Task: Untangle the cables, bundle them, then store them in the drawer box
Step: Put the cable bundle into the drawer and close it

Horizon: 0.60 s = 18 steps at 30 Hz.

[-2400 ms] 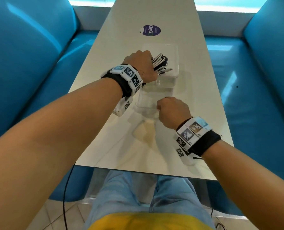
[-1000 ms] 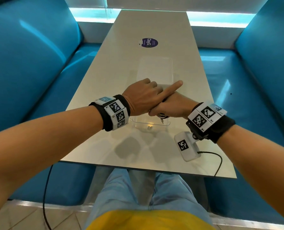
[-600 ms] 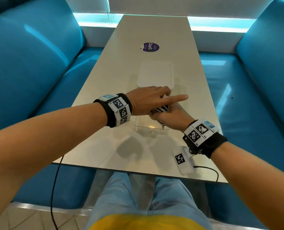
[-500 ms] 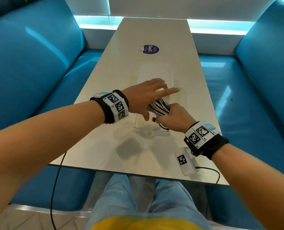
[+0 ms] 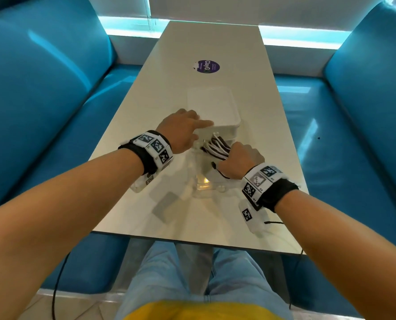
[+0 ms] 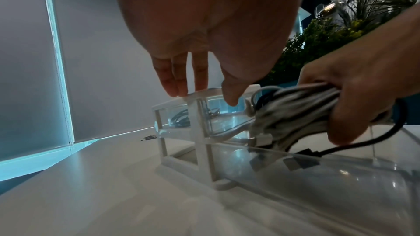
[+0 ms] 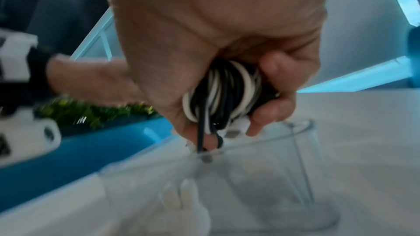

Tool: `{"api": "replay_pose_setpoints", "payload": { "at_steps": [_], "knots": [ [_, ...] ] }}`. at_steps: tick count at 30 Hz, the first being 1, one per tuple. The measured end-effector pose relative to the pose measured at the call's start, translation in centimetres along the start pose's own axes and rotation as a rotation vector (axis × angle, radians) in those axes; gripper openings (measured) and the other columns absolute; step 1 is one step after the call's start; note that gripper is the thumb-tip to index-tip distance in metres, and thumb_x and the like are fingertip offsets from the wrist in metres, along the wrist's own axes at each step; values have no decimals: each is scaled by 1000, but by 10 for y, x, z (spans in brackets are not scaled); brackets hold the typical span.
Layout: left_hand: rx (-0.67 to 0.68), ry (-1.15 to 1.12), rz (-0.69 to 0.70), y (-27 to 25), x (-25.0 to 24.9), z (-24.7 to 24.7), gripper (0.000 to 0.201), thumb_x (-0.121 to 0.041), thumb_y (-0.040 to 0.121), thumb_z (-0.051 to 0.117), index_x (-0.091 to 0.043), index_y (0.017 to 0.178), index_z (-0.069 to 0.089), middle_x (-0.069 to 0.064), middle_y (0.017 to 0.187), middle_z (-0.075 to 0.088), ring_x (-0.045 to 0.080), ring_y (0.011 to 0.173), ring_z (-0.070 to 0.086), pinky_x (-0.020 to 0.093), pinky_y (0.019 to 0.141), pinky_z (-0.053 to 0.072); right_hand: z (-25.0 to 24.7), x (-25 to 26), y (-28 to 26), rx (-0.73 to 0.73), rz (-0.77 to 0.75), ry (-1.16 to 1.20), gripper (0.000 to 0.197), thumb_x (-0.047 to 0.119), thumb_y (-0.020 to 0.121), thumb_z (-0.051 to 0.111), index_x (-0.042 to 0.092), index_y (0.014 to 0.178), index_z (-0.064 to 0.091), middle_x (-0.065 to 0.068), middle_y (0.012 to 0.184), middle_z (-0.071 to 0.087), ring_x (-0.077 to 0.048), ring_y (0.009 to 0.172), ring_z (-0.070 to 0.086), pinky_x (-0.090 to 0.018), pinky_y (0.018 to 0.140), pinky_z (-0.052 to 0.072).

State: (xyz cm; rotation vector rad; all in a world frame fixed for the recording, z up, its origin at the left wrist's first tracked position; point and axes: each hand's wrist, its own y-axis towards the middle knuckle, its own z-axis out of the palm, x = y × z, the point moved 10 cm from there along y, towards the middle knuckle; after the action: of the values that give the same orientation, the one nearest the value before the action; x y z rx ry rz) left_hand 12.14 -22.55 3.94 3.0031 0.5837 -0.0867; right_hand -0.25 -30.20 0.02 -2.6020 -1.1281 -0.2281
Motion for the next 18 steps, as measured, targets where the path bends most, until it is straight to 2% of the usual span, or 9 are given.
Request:
{"api": "replay_pose_setpoints", "payload": {
  "at_steps": [3,5,7,10,13,16,18],
  "knots": [
    [-13,41,9,0,-2,-1,47,-22,97,46,-36,142,41,8,131,51,29,117,46,42,93,44,5,9,1,-32,-48,-161,23,35,82,60,17,88,47,-1,82,52,-23,75,49,-31,67,39],
    [-28,42,1,1,-1,-2,46,-21,97,44,-37,141,42,8,129,53,28,115,47,40,91,44,8,14,1,-46,-66,-214,19,32,83,60,17,85,47,1,74,48,-22,73,49,-30,66,39],
    [-38,54,1,2,-2,-3,46,-20,98,43,-38,140,43,7,128,54,28,114,48,38,88,42,9,19,2,-59,-76,-255,17,28,82,59,16,80,47,0,74,48,-22,72,49,-30,67,40],
    [-48,103,23,2,-6,-5,49,-20,96,44,-38,141,41,7,127,55,28,111,49,37,86,40,10,22,4,-60,-77,-289,20,26,83,57,16,72,43,-1,74,50,-22,71,50,-30,66,40],
    [-47,149,33,0,-11,-4,51,-19,95,45,-35,142,39,9,126,57,29,108,52,37,86,39,16,24,6,-12,-65,-301,24,29,84,56,16,68,42,0,67,50,-19,65,51,-29,62,42],
    [-59,188,22,0,-17,-2,48,-30,94,46,-27,141,39,11,123,58,31,106,53,40,87,40,21,27,8,12,-64,-312,30,36,86,55,17,66,43,1,63,49,-16,55,47,-28,58,40],
    [-80,207,-9,4,-19,-2,54,-46,93,44,-18,140,39,12,120,59,33,105,54,41,87,40,21,29,9,2,-75,-299,32,37,87,54,17,65,42,0,64,50,-17,59,50,-28,59,42]
  ]
}}
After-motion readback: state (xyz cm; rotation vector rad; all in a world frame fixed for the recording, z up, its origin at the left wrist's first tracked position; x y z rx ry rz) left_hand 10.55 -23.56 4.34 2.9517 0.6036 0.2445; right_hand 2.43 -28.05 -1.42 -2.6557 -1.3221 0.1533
